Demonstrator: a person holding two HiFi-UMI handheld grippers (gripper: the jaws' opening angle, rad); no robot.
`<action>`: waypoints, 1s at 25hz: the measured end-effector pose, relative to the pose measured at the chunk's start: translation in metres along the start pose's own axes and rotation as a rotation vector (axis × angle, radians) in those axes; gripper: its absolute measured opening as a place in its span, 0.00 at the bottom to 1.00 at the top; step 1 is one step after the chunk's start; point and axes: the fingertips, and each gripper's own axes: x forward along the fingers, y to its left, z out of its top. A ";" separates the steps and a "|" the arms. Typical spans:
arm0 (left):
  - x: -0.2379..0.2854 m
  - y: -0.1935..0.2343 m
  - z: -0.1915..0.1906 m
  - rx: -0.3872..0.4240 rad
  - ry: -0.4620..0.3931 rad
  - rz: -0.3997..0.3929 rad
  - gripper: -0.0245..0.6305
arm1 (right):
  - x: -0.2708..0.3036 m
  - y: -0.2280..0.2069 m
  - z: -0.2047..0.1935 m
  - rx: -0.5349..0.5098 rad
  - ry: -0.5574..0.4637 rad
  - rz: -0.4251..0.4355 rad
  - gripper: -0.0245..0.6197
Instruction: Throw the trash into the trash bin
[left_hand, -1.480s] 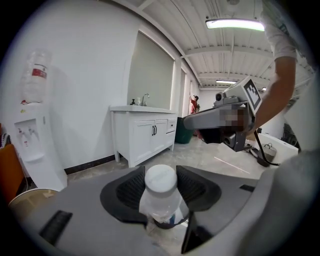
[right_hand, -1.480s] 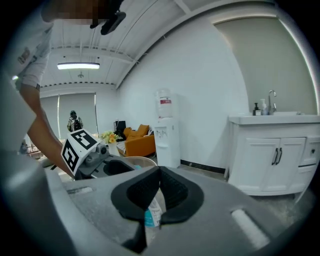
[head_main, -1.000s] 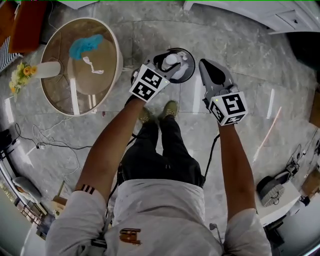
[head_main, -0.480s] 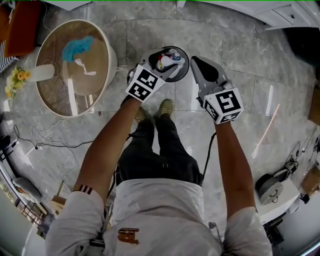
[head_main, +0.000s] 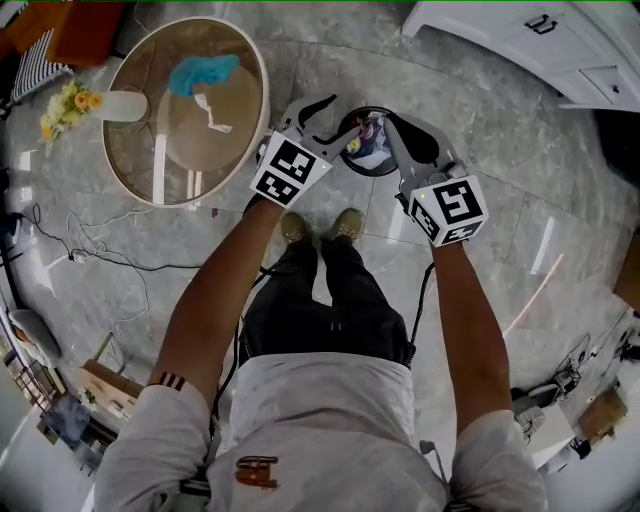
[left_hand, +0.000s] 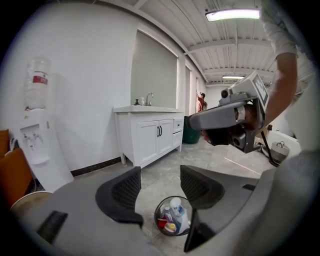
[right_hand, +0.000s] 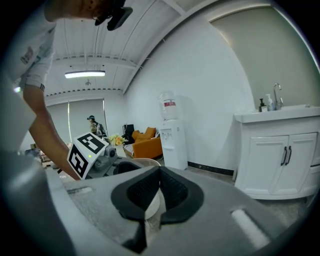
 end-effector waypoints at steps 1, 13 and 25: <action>-0.009 0.008 0.001 -0.004 -0.006 0.021 0.40 | 0.007 0.007 0.004 -0.006 -0.002 0.019 0.04; -0.123 0.124 -0.060 -0.080 0.059 0.226 0.22 | 0.119 0.118 0.032 -0.047 0.006 0.196 0.04; -0.184 0.245 -0.190 -0.194 0.260 0.341 0.42 | 0.226 0.188 -0.003 -0.046 0.085 0.239 0.04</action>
